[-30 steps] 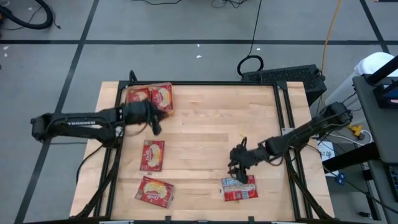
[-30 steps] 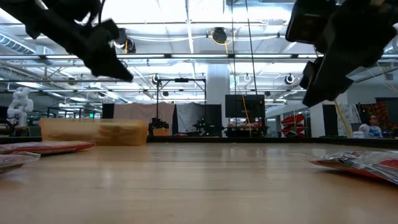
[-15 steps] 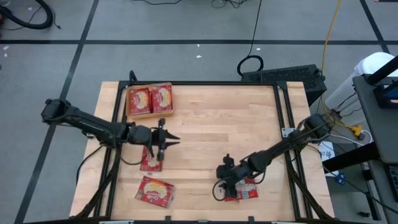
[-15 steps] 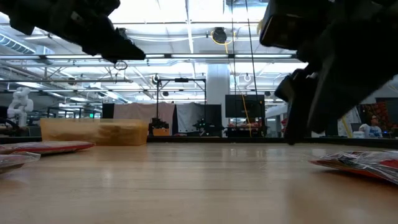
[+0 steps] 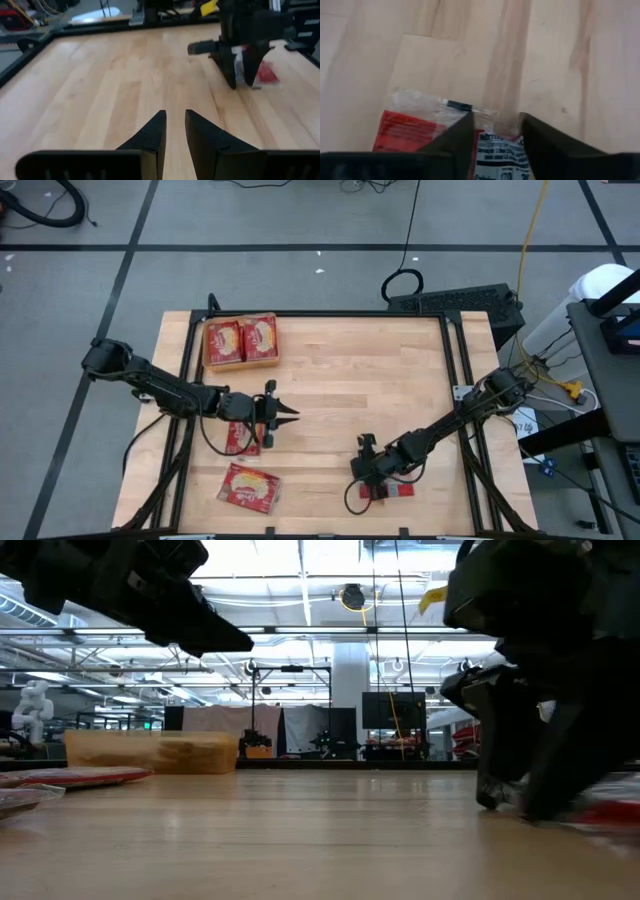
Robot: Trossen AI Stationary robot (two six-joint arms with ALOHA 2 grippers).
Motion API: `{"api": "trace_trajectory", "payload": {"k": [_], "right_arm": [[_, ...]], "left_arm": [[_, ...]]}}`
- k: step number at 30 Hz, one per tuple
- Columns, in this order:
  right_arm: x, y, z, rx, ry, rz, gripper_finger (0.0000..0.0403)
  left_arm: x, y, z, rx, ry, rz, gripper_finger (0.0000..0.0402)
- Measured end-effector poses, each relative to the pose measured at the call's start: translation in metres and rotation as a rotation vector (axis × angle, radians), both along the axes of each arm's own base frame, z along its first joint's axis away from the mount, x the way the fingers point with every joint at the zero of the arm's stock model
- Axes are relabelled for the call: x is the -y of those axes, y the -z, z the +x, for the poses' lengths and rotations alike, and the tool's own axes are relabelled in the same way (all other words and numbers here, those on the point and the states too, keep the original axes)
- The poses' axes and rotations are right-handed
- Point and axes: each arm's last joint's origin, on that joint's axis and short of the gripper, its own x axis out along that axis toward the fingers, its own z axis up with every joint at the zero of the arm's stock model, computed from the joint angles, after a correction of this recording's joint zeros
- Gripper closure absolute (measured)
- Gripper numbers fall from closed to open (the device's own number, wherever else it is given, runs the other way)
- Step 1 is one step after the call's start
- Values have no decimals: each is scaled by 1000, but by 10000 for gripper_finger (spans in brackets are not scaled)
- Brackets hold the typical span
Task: Sort popcorn bags into baskets
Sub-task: Put the red popcorn bag into the orange bin
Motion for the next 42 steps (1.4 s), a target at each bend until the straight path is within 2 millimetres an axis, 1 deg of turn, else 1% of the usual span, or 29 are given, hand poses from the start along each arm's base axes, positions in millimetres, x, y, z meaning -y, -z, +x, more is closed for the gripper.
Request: {"api": "trace_trajectory", "payload": {"k": [5, 6, 7, 9, 12, 15, 17, 21, 23, 25, 28, 32, 34, 37, 39, 42], "right_arm": [[12, 0, 7, 12, -1, -27, 368], [15, 0, 9, 16, -2, -31, 385], [18, -2, 10, 22, -3, -35, 393], [26, -5, 13, 36, 1, -50, 392], [41, -17, 15, 61, 1, -77, 396], [55, -37, 19, 138, -8, -95, 401], [66, -51, 20, 186, -4, -128, 402], [86, -77, 18, 269, 10, -170, 402], [91, -87, 15, 289, 41, -138, 402], [94, -93, 11, 283, 70, -75, 400], [86, -93, 6, 231, 51, 56, 392], [64, -84, -8, 90, 65, 142, 379], [52, -80, -17, 21, 96, 170, 370], [36, -80, -26, -17, 190, 228, 356], [27, -78, -33, -60, 236, 249, 347], [15, -72, -38, -96, 262, 270, 336]], "left_arm": [[-5, -3, 2, 34, -1, 54, 325], [-5, -4, 3, 44, 2, 71, 325], [-5, -5, 3, 51, 6, 85, 325], [-6, -5, 3, 56, 11, 110, 325], [-6, -5, 3, 56, 17, 130, 325], [-6, -5, 3, 56, 16, 124, 323], [-6, -4, 3, 48, 9, 101, 314], [-6, -1, 2, 12, 10, 96, 271], [-6, 2, 1, -19, 13, 102, 244], [-6, 4, 0, -45, 14, 108, 218], [-5, 6, 3, -25, 35, 126, 188], [-3, 16, 10, -27, 74, 172, 175], [-2, 23, 14, -43, 92, 211, 178], [-1, 33, 18, -54, 114, 262, 191], [0, 38, 23, -27, 120, 268, 201], [2, 44, 26, -18, 153, 255, 214]]}}
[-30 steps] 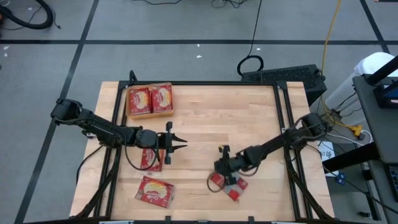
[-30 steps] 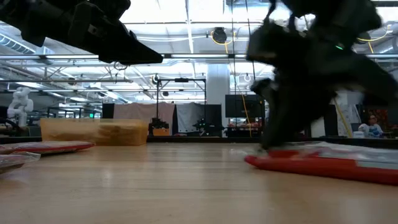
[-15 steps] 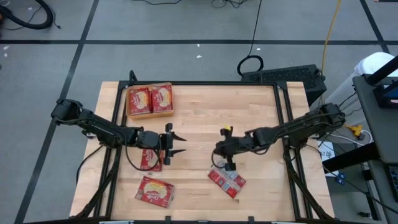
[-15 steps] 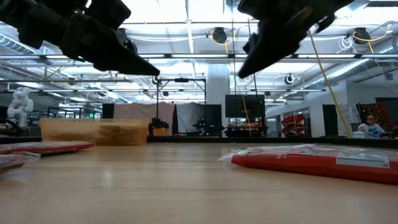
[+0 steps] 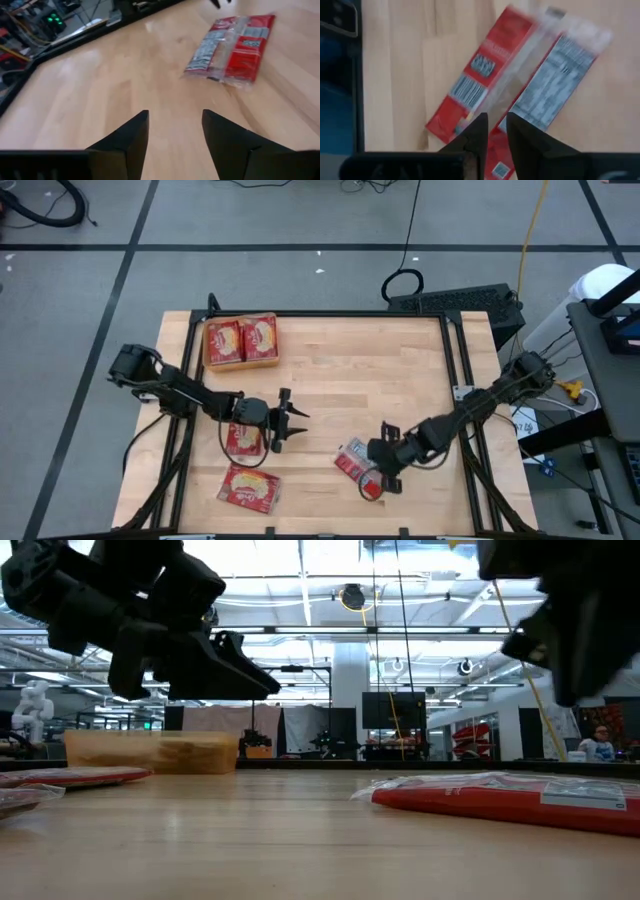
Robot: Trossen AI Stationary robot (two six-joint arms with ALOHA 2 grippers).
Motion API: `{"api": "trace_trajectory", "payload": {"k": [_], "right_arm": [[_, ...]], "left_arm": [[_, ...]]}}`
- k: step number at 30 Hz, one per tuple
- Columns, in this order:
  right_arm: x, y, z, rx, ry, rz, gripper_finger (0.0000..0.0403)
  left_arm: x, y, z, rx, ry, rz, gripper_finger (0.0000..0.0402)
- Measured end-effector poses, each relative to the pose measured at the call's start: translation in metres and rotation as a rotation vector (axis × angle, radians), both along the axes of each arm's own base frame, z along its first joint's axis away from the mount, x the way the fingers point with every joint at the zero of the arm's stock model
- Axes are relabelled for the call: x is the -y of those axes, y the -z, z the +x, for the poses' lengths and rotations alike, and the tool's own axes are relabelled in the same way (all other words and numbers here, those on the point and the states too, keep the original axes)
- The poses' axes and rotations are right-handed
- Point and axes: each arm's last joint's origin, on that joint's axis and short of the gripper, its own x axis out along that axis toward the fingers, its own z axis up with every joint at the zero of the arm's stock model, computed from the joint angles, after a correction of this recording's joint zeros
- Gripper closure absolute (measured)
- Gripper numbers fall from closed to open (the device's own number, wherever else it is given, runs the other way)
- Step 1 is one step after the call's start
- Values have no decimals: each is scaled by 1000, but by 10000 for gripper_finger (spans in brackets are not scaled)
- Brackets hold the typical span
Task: Sort popcorn bags into baskets
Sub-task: Put the red popcorn bag into the orange bin
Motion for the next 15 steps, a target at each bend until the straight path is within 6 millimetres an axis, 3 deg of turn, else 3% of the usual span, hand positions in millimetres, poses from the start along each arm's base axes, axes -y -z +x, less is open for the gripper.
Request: {"api": "trace_trajectory", "payload": {"k": [7, 15], "right_arm": [[-9, 42, 2, -24, 31, -15, 318], [7, 70, 28, 45, -44, -150, 280]], "left_arm": [[9, 8, 8, -17, 44, -5, 222], [18, 5, 14, -15, 100, 75, 172]]}}
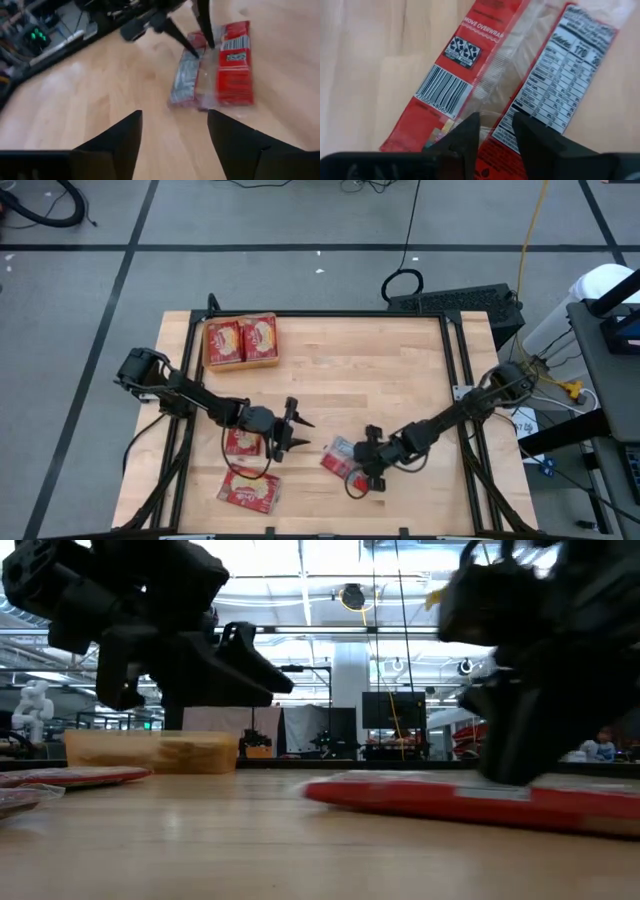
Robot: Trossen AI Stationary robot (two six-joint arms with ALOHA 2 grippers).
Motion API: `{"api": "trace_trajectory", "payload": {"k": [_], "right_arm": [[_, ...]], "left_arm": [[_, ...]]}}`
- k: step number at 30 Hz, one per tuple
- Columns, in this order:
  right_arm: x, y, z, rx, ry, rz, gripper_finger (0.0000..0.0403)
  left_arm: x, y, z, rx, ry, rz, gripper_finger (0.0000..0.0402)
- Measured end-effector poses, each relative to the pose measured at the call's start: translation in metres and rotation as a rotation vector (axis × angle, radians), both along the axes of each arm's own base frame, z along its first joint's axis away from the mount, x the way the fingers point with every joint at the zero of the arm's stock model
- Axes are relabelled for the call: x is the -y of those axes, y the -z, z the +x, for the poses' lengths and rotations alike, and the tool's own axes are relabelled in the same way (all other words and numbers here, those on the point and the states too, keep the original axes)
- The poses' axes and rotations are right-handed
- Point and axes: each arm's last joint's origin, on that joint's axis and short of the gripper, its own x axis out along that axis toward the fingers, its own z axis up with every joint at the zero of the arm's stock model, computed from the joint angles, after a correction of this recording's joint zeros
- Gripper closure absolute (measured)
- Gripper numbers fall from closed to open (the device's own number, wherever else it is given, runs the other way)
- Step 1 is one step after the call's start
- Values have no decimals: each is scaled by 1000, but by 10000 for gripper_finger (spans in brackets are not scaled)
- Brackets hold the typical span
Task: Sort popcorn bags into baskets
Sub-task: Put the red popcorn bag into the orange bin
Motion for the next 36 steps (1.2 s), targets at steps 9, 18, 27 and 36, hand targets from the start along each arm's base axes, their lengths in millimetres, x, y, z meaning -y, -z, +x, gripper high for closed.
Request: {"api": "trace_trajectory", "payload": {"k": [9, 18, 27, 36], "right_arm": [[49, -2, 25, 106, -141, -273, 277], [71, -4, 34, 132, -310, -416, 277], [87, -7, 43, 194, -351, -394, 277], [96, -9, 47, 226, -322, -388, 277]], "left_arm": [[-1, 10, -3, -94, 181, 404, 165], [-17, 20, -6, -212, 235, 598, 201], [-38, 28, 2, -244, 294, 752, 227], [-38, 34, 12, -255, 353, 739, 310]]}}
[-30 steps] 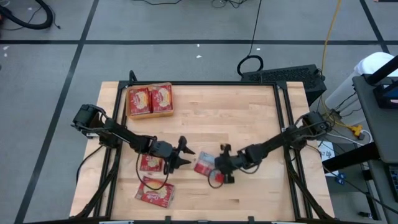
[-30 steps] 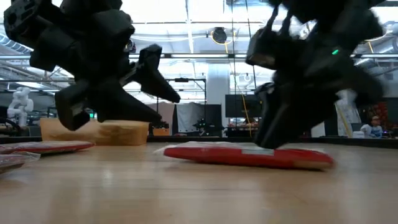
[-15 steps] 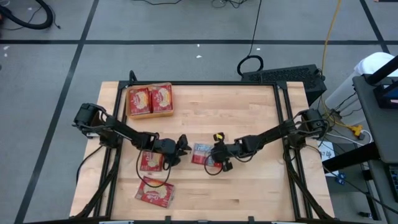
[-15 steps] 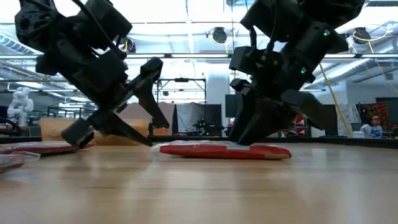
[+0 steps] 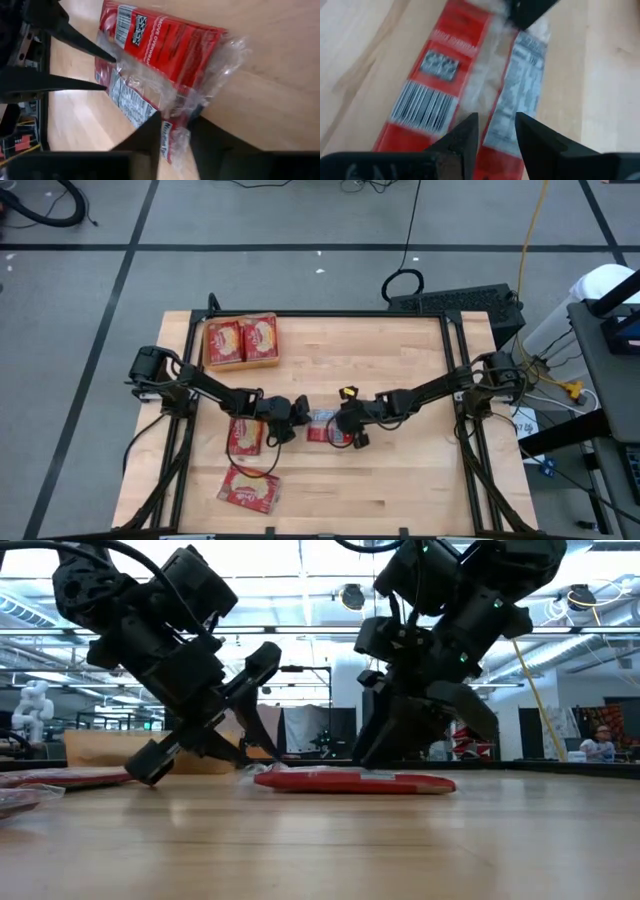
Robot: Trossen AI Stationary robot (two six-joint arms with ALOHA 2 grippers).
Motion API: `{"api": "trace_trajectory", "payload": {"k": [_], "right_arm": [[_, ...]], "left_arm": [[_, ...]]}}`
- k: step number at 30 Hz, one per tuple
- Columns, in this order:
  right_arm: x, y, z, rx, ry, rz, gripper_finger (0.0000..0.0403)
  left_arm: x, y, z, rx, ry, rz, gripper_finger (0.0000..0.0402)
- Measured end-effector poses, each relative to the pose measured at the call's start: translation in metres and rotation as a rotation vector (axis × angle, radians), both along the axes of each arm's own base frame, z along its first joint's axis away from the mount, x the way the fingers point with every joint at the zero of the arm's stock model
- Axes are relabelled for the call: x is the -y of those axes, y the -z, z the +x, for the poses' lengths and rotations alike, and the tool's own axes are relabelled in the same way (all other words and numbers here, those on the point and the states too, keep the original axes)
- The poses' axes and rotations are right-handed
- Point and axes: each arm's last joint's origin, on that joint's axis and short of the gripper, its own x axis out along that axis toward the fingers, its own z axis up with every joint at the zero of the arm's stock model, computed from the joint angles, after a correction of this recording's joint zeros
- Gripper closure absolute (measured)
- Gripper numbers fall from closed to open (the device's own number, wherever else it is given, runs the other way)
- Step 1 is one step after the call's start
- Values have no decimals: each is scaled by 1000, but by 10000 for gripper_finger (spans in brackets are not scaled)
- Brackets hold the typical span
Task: Sort popcorn bags into baskets
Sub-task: Put the red popcorn bag into the orange bin
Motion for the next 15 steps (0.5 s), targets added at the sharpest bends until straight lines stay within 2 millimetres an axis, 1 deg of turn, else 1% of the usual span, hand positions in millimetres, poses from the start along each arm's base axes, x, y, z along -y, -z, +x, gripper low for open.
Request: {"api": "trace_trajectory", "payload": {"k": [3, 4, 6, 9, 12, 15], "right_arm": [[0, -13, 0, 66, 79, -2, 277], [-1, -19, -1, 87, 89, -2, 277], [-4, -32, -5, 119, 97, -9, 277], [-12, -55, -14, 196, 113, -27, 277], [-23, -79, -25, 285, 165, -24, 277], [-37, -92, -36, 333, 211, -23, 277]], "left_arm": [[-1, -6, -1, 15, -33, -33, 375], [-1, -7, -2, 13, -52, -56, 388], [0, -9, -4, 4, -79, -96, 392], [0, -20, -5, 31, -129, -165, 397], [-2, -32, -6, 70, -243, -308, 398], [-7, -51, -9, 127, -350, -455, 399]]}}
